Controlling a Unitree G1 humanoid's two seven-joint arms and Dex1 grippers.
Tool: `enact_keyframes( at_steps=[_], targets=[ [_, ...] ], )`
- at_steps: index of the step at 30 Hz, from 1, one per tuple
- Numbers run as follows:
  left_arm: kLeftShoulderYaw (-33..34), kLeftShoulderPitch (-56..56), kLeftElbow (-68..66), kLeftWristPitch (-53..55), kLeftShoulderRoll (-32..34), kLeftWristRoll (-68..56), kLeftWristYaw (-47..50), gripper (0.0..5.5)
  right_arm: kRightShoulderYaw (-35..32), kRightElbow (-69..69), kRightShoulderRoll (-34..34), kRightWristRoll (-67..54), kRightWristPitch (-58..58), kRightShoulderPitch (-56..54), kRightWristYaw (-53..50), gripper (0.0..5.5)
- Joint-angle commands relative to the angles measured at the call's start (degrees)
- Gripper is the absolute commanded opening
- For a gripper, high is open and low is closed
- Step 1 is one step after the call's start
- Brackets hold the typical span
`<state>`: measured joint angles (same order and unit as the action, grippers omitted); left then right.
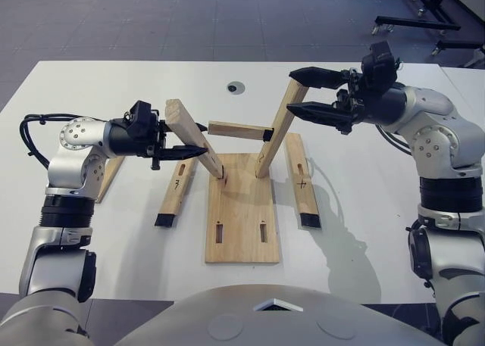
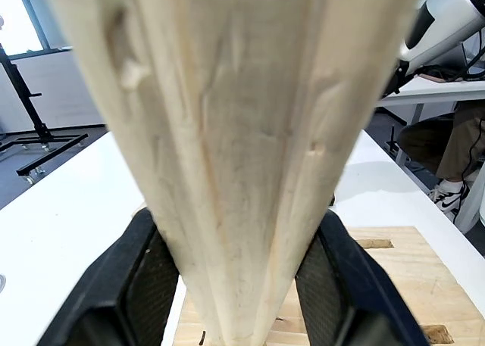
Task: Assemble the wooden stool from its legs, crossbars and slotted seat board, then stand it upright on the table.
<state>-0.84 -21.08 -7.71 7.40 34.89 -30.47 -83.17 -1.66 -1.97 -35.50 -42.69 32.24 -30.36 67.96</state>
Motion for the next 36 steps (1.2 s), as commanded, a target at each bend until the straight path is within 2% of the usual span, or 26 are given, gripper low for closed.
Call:
enact_keyframes(
  at_steps=[1,10,18,23,29,36],
  targets=[
    [1.7,0.9,-1.5,-0.6,-0.6,0.9,3.0,2.02,2.6,0.6,-0.7,2.2,2.3,3.1,0.4,3.74],
    [2.9,1.4,-3.5,0.0,-3.0,1.8,7.9,2.02,2.9,0.1,-1.2,1.8,2.7,3.0,1.3,3.74],
    [2.6,2.1,-4.7,0.8,-2.4,0.7,6.5,2.02,3.3,0.7,-1.3,3.3,2.5,2.6,2.5,3.74],
    [2.3,2.1,-4.4,1.3,-2.2,0.5,5.8,2.02,-1.0,0.2,0.4,-1.3,3.6,-1.8,1.5,3.74],
    [1.1,1.1,-4.1,2.3,-2.2,0.4,4.8,2.02,-1.5,8.8,4.9,2.6,-2.3,-11.0,-1.4,3.74],
    [-1.5,1.5,-0.5,6.2,-1.8,-1.1,2.2,2.02,2.3,19.6,6.5,10.1,-8.6,-15.6,2.4,3.74]
  ],
)
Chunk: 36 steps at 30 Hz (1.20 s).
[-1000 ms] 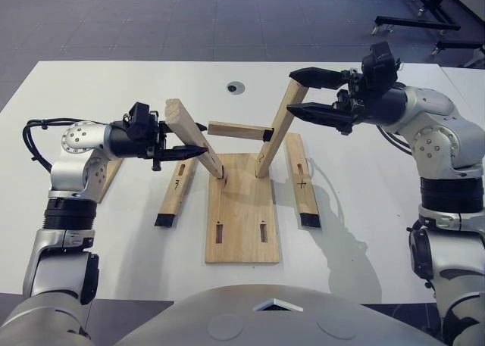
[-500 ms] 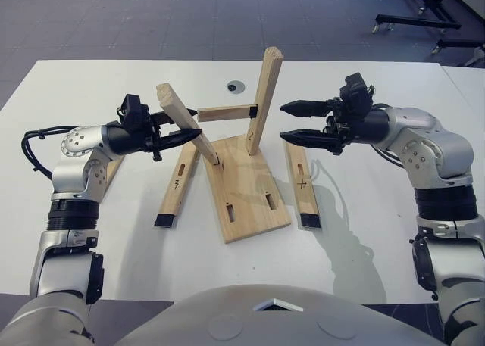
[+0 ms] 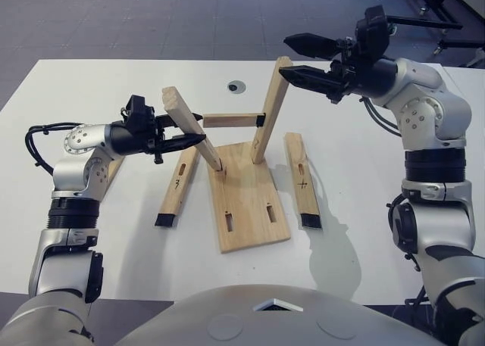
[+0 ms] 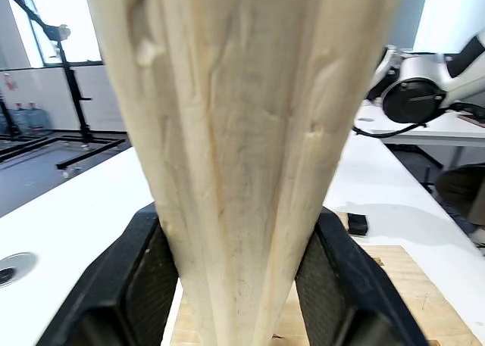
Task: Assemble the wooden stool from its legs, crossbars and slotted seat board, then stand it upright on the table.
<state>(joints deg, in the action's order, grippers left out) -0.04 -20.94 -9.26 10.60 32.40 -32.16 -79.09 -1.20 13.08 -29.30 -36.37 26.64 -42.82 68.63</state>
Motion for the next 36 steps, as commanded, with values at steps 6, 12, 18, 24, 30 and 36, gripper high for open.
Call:
enact_keyframes(
  at_steps=[6,12,18,24,30,36],
  targets=[
    [-3.2,1.6,2.8,4.5,1.0,0.3,-2.0,2.02,3.5,3.9,-1.2,5.7,-2.3,-1.9,6.0,3.74],
    [-2.4,3.1,3.8,4.6,1.5,0.1,-1.4,2.02,2.7,-2.2,-4.9,3.9,2.5,2.9,8.0,3.74],
    [-2.1,3.9,3.8,4.3,0.9,0.1,-0.3,2.02,3.1,-4.9,-6.6,3.8,4.5,6.0,8.9,3.74],
    [-3.0,3.8,2.0,3.7,-0.8,0.5,0.8,2.02,4.1,-5.4,-6.6,3.9,5.4,5.9,10.0,3.74],
    [-4.2,4.0,-0.2,3.9,-1.7,1.2,1.3,2.02,4.9,-4.6,-6.9,4.4,5.5,5.1,11.5,3.74],
    [-4.9,3.6,-3.0,4.3,-1.3,1.6,0.8,2.02,5.4,-4.7,-7.1,4.8,5.4,5.3,12.0,3.74]
  ],
)
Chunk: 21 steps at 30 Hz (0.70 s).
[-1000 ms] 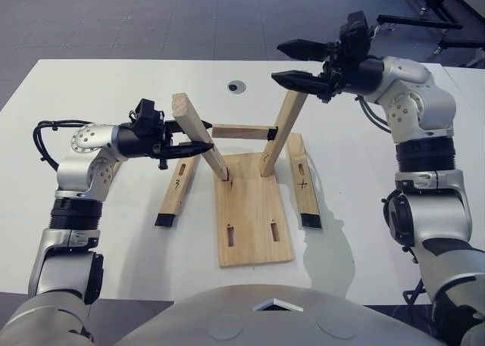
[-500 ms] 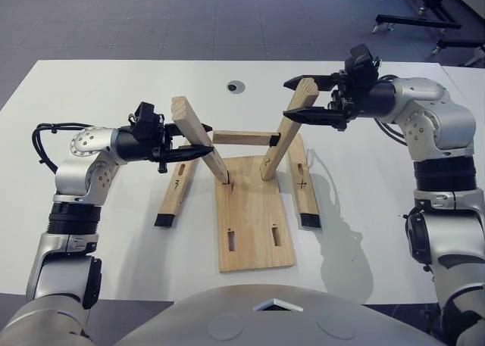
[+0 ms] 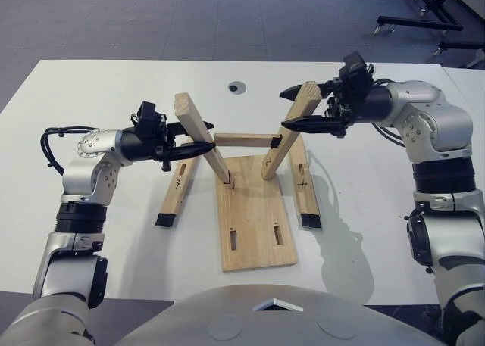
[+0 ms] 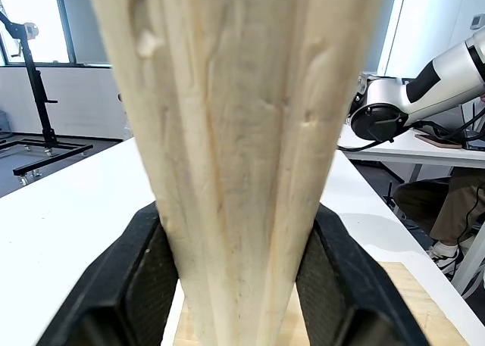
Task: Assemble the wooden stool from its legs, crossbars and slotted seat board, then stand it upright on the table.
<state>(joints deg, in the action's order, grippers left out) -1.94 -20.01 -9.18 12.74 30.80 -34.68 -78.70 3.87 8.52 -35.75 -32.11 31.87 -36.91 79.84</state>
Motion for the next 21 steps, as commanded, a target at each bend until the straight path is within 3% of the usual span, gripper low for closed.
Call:
enact_keyframes(
  at_steps=[1,21],
  targets=[
    [-3.2,2.5,-3.4,2.1,0.2,4.2,0.4,2.02,0.5,-0.1,-0.6,0.5,0.2,-0.7,0.9,3.74],
    [-8.5,0.6,-5.6,1.5,-0.5,6.2,-1.0,2.02,0.2,-0.8,1.4,0.0,0.1,-1.9,-0.9,3.74]
  ],
)
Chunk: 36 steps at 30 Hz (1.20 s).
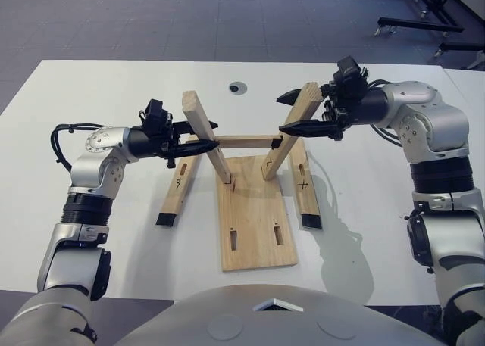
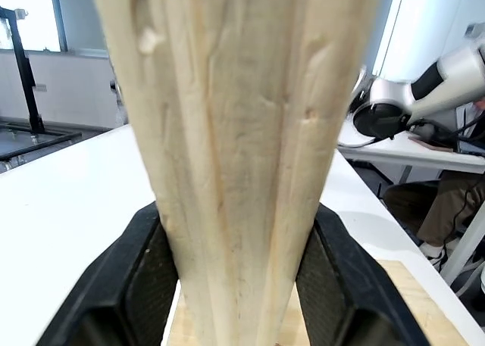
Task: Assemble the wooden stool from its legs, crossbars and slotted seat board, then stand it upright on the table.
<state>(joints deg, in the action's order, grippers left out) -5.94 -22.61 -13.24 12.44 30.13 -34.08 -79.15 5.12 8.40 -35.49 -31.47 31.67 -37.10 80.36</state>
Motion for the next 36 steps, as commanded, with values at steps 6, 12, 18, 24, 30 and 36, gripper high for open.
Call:
enact_keyframes(
  at_steps=[6,12,18,24,30,36],
  targets=[
    [-5.5,3.5,-1.6,1.6,0.8,5.7,-1.3,2.02,-5.2,-4.0,3.2,-5.3,2.9,-2.7,-5.3,3.74],
    [-5.3,2.9,-2.6,1.1,1.3,5.8,-2.0,2.02,-13.6,-8.2,3.9,-13.1,6.2,-6.9,-11.6,3.74],
    [-5.6,2.7,-2.7,0.9,1.3,5.8,-1.9,2.02,-16.5,-23.8,4.1,-20.1,9.8,-2.1,-19.6,3.74],
    [-4.8,4.4,0.2,2.5,4.7,4.7,-2.6,2.02,-3.6,-37.5,12.6,2.5,0.4,7.9,-45.0,3.74],
    [-5.3,3.5,1.6,4.5,7.0,4.2,-3.6,2.02,15.7,-38.4,10.6,30.8,-5.5,13.5,-56.8,3.74],
    [-6.0,2.0,1.6,5.4,7.0,4.2,-3.9,2.02,24.7,-35.4,7.6,44.1,-4.2,16.5,-56.3,3.74]
  ],
)
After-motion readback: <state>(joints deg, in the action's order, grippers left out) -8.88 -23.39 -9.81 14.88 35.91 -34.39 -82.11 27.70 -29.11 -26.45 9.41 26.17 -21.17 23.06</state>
